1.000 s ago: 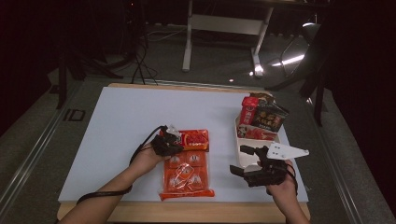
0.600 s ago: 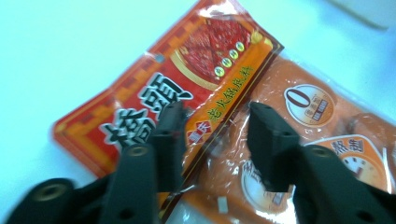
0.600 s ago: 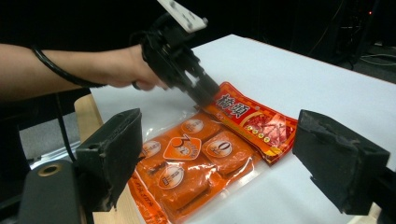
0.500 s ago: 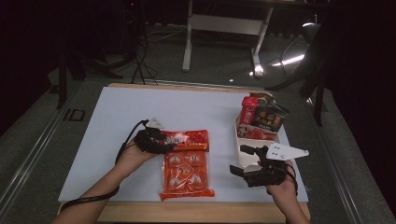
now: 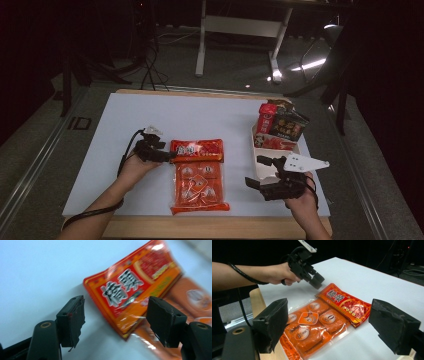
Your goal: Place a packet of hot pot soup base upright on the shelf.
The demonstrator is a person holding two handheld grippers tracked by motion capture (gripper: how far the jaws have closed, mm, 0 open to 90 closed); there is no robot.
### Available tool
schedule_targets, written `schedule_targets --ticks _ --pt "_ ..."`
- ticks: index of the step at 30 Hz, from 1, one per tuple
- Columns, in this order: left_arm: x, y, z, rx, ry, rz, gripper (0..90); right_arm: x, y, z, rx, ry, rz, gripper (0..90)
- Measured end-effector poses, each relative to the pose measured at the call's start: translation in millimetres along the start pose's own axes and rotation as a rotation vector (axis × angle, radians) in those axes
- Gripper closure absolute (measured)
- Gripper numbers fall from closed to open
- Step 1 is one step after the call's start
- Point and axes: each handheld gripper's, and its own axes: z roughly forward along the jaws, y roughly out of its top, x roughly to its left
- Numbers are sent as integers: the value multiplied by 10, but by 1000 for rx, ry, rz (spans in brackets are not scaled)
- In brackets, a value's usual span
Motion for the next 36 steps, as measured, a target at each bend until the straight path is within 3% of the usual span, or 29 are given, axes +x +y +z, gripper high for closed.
schedule_targets --ticks 7,12,16,17,24,26,28,32,36 --pt "100 -68 152 20 -17 -20 320 -5 -5 -6 1 0 0 160" --pt "114 -66 221 23 -46 -14 384 -3 -8 0 4 1 2 160" --pt "101 -42 252 23 -87 -38 461 -7 -9 -3 1 3 4 160" --pt "94 -37 264 30 -113 -34 506 -8 -9 -4 2 3 5 159" --pt "-20 8 343 36 -131 -9 603 -3 -8 6 3 5 2 160" --pt "-55 18 366 45 -154 -1 649 -5 -8 5 3 4 2 160" --pt "-106 33 379 47 -139 21 665 -12 -9 3 1 5 5 160" --pt "-182 50 394 72 -146 68 796 -15 -11 7 3 0 4 160" --pt "-212 74 400 89 -130 76 888 -22 -8 0 4 -23 11 159"
